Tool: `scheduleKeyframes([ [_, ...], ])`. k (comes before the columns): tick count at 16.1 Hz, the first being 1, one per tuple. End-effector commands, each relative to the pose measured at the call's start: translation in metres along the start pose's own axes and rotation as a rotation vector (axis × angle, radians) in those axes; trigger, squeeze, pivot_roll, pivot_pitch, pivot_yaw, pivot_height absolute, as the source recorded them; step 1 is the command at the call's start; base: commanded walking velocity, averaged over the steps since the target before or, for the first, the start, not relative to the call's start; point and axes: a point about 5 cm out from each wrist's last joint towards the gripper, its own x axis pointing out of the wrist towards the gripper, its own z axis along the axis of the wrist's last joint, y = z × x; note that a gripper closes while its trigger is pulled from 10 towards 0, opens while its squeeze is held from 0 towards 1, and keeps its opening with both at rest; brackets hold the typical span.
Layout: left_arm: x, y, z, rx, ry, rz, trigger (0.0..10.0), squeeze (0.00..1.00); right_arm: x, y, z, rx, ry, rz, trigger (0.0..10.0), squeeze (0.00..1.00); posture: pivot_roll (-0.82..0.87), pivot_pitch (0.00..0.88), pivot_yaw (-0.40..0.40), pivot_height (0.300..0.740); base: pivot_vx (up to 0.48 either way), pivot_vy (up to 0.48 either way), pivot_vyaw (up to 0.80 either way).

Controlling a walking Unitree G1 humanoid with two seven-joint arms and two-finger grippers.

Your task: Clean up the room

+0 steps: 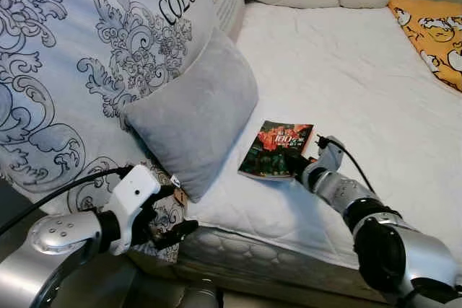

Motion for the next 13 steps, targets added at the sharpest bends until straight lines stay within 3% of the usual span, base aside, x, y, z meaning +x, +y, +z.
scheduleKeyframes([
  [1, 0.005, 0.002, -0.001, -0.003, 0.000, 0.011, 10.0, 0.00, -0.002, -0.004, 0.008, -0.105, -0.010, 0.004, 10.0, 1.00, 0.36, 0.000, 0.037, 0.740, 0.000, 0.000, 0.00],
  [2, 0.011, 0.005, -0.002, -0.012, -0.014, 0.020, 10.0, 0.00, -0.004, -0.010, 0.008, -0.148, 0.002, 0.009, 10.0, 1.00, 0.34, 0.000, 0.035, 0.740, 0.000, 0.000, 0.00],
  [5, 0.026, 0.009, -0.001, -0.039, -0.051, 0.026, 10.0, 0.00, -0.008, -0.020, 0.006, -0.138, 0.018, 0.013, 10.0, 1.00, 0.26, 0.000, 0.032, 0.740, 0.000, 0.000, 0.00],
  [8, 0.045, 0.019, 0.012, -0.089, -0.169, 0.086, 10.0, 0.00, -0.011, -0.024, 0.014, -0.098, -0.028, 0.073, 10.0, 1.00, 0.20, 0.000, 0.018, 0.740, 0.000, 0.000, 0.00],
  [11, 0.066, 0.033, 0.016, -0.219, -0.314, 0.328, 10.0, 0.00, -0.021, -0.027, 0.031, -0.213, -0.171, 0.087, 10.0, 1.00, 0.07, 0.000, 0.023, 0.740, 0.000, 0.000, 0.00],
  [13, 0.072, 0.037, 0.015, -0.252, -0.336, 0.407, 10.0, 0.00, -0.028, -0.023, 0.034, -0.282, -0.256, 0.056, 10.0, 1.00, 0.05, 0.000, 0.026, 0.740, 0.000, 0.000, 0.00],
])
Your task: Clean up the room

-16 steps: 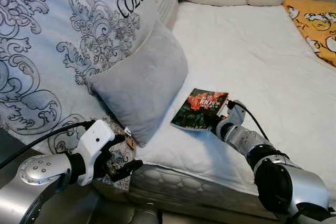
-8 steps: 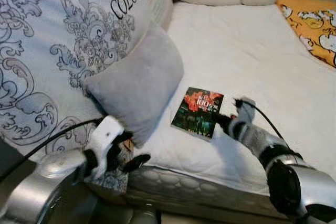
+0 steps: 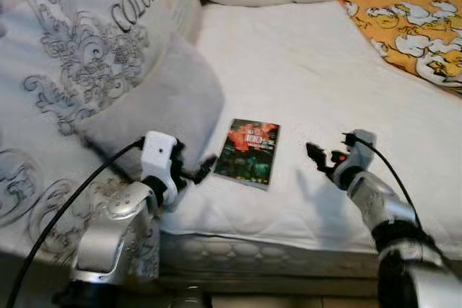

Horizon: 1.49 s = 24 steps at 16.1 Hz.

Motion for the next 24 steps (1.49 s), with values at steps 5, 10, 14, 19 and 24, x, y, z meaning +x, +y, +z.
scheduleKeyframes([
  [5, 0.005, 0.007, -0.003, 0.094, -0.026, 0.130, 10.0, 0.00, -0.028, 0.026, 0.003, -0.238, -0.152, -0.049, 10.0, 0.31, 0.02, 0.000, 0.008, 0.740, 0.000, -0.336, 0.00],
  [10, 0.008, 0.011, -0.005, 0.068, -0.062, 0.216, 10.0, 0.00, -0.040, 0.028, 0.000, -0.287, -0.142, -0.120, 10.0, 0.00, 0.03, 0.000, -0.004, 0.740, 0.000, -0.480, 0.00],
  [14, 0.005, 0.017, -0.002, 0.081, -0.079, 0.253, 10.0, 0.00, -0.040, 0.033, 0.000, -0.365, -0.149, -0.147, 10.0, 0.00, 0.05, 0.000, -0.012, 0.740, 0.000, -0.480, 0.00],
  [19, 0.004, 0.017, -0.002, 0.081, -0.077, 0.257, 10.0, 0.00, -0.041, 0.043, -0.004, -0.307, -0.149, -0.128, 10.0, 0.00, 0.05, 0.000, 0.002, 0.740, 0.000, -0.466, 0.00],
  [24, 0.001, 0.025, -0.006, 0.072, -0.064, 0.278, 10.0, 0.00, -0.046, 0.038, -0.003, -0.275, -0.157, -0.138, 10.0, 0.00, 0.05, 0.000, 0.004, 0.740, 0.000, -0.409, 0.00],
])
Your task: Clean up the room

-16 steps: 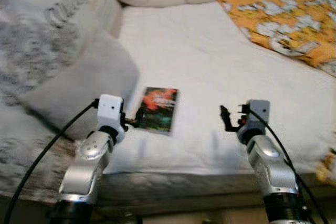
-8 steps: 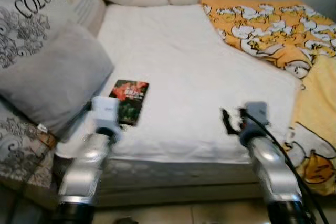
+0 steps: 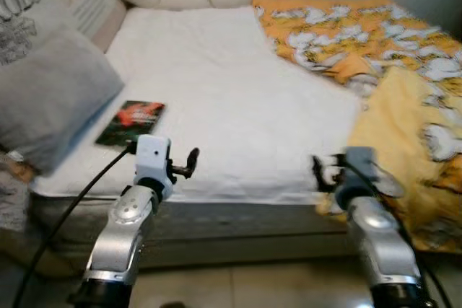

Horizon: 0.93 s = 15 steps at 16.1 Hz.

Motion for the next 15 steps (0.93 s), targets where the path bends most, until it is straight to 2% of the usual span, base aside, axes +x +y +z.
scheduleKeyframes([
  [1, -0.001, 0.014, 0.000, 0.001, 0.005, 0.057, 10.0, 0.00, 0.001, 0.016, 0.012, -0.047, -0.038, 0.073, 10.0, 0.00, 0.04, 0.000, -0.001, 0.740, 0.000, -0.364, 0.00],
  [3, 0.000, 0.007, -0.004, 0.011, 0.010, 0.043, 10.0, 0.00, -0.001, 0.010, 0.005, -0.032, -0.021, 0.053, 10.0, 0.00, 0.04, 0.000, 0.012, 0.740, 0.000, -0.366, 0.00],
  [5, -0.003, 0.001, 0.002, 0.006, -0.015, 0.013, 10.0, 0.00, -0.004, 0.006, 0.005, -0.026, -0.010, 0.031, 10.0, 0.00, 0.05, 0.000, -0.018, 0.740, 0.000, -0.351, 0.00],
  [7, -0.003, 0.002, -0.004, -0.024, -0.009, 0.041, 10.0, 0.00, -0.005, 0.012, 0.004, -0.094, -0.015, 0.085, 10.0, 0.00, 0.04, 0.000, -0.013, 0.740, 0.000, 0.000, 0.00],
  [8, -0.004, 0.001, -0.004, -0.053, -0.012, 0.042, 10.0, 0.00, -0.004, 0.009, 0.004, -0.099, -0.013, 0.077, 10.0, 0.00, 0.05, 0.000, -0.028, 0.740, 0.000, 0.000, 0.00],
  [9, -0.004, 0.001, -0.003, -0.043, -0.027, 0.049, 10.0, 0.00, -0.004, 0.006, 0.007, -0.086, -0.020, 0.065, 10.0, 0.00, 0.05, 0.000, -0.034, 0.740, 0.000, 0.000, 0.00],
  [12, -0.006, 0.007, 0.000, -0.067, -0.049, 0.056, 10.0, 0.00, -0.002, 0.010, 0.008, -0.110, -0.024, 0.100, 10.0, 0.00, 0.05, 0.000, -0.042, 0.740, 0.000, 0.000, 0.00],
  [15, -0.007, 0.007, 0.001, -0.063, -0.055, 0.053, 10.0, 0.00, -0.001, 0.010, 0.008, -0.109, -0.023, 0.102, 10.0, 0.00, 0.06, 0.000, -0.042, 0.740, 0.293, 0.000, 0.00],
])
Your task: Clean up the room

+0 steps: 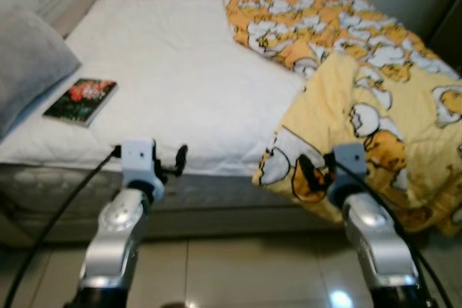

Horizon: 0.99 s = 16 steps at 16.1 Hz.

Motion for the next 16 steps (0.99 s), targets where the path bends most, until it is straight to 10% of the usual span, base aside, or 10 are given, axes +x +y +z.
scheduleKeyframes([
  [1, 0.0005, -0.0033, 0.0039, -0.007, -0.020, -0.011, 10.0, 0.00, 0.0008, -0.0054, 0.0026, -0.009, -0.008, -0.013, 10.0, 0.00, 0.06, 0.000, -0.042, 0.740, 0.300, 0.000, 0.00],
  [16, 0.0042, -0.0066, 0.0058, 0.032, -0.016, -0.057, 10.0, 0.00, 0.0034, -0.0032, 0.0013, 0.011, 0.002, -0.017, 10.0, 0.00, 0.05, 0.000, -0.029, 0.740, 0.308, 0.000, 0.00],
])
